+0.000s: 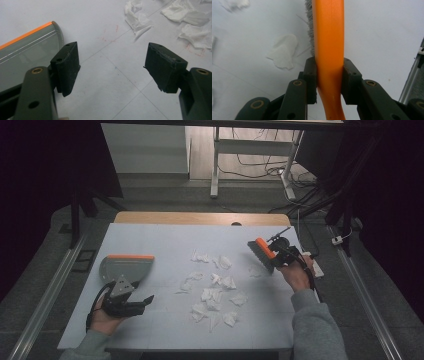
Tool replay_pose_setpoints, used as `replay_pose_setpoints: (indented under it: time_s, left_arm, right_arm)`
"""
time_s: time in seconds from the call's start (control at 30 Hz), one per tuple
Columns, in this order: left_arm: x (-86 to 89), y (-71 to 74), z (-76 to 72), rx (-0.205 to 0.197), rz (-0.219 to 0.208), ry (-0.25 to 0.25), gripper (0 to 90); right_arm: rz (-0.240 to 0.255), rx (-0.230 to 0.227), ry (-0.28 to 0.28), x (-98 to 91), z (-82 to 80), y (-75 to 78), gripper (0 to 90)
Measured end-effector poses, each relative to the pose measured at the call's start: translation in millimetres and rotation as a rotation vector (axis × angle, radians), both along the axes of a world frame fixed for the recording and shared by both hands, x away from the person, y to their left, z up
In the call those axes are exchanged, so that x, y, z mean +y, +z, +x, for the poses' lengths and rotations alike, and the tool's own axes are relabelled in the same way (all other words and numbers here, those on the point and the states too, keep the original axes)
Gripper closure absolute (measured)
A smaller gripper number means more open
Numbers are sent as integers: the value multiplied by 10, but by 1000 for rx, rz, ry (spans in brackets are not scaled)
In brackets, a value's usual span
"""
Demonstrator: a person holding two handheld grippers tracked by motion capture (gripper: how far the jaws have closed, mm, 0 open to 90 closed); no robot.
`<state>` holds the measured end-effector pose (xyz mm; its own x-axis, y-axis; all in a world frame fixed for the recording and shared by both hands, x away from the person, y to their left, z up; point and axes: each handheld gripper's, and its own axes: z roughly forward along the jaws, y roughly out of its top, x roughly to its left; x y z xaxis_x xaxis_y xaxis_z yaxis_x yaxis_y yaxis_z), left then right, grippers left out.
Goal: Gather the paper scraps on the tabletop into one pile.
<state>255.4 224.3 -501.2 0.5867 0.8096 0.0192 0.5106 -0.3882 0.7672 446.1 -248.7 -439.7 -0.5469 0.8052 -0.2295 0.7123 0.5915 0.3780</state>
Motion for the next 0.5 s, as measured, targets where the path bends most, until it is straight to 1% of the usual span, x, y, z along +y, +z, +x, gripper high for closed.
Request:
replay_pose_setpoints:
  time_s: [0.07, 0.1, 0.13, 0.2, 0.3, 0.33, 0.4, 0.47, 0.5]
  left_arm:
    - [10, -11, 11, 4, -3, 2, 287]
    - [16, -14, 15, 6, -2, 1, 287]
    - [20, -18, 17, 6, -2, 1, 287]
    - [23, -20, 16, 7, -3, 2, 287]
    - [19, -16, 12, 5, -4, 0, 287]
    - [15, -15, 11, 5, -2, -1, 287]
    - [6, -16, 9, 6, 2, -2, 287]
    - [-3, -16, 6, 6, 5, -6, 287]
    - [-7, -15, 4, 6, 3, -7, 288]
  right_arm:
    - [-25, 24, 13, 41, 47, -38, 695]
    - [-18, 41, 16, 97, 77, -40, 696]
    - [-18, 41, 16, 97, 77, -40, 696]
    - [-31, 65, 50, 175, 84, -45, 696]
    - [-63, 89, 117, 325, 47, -55, 698]
    - [-61, 96, 136, 383, 23, -61, 697]
    - [-51, 106, 174, 492, -35, -66, 698]
    - [-17, 122, 209, 586, -105, -62, 697]
    - [39, 144, 236, 680, -196, -56, 697]
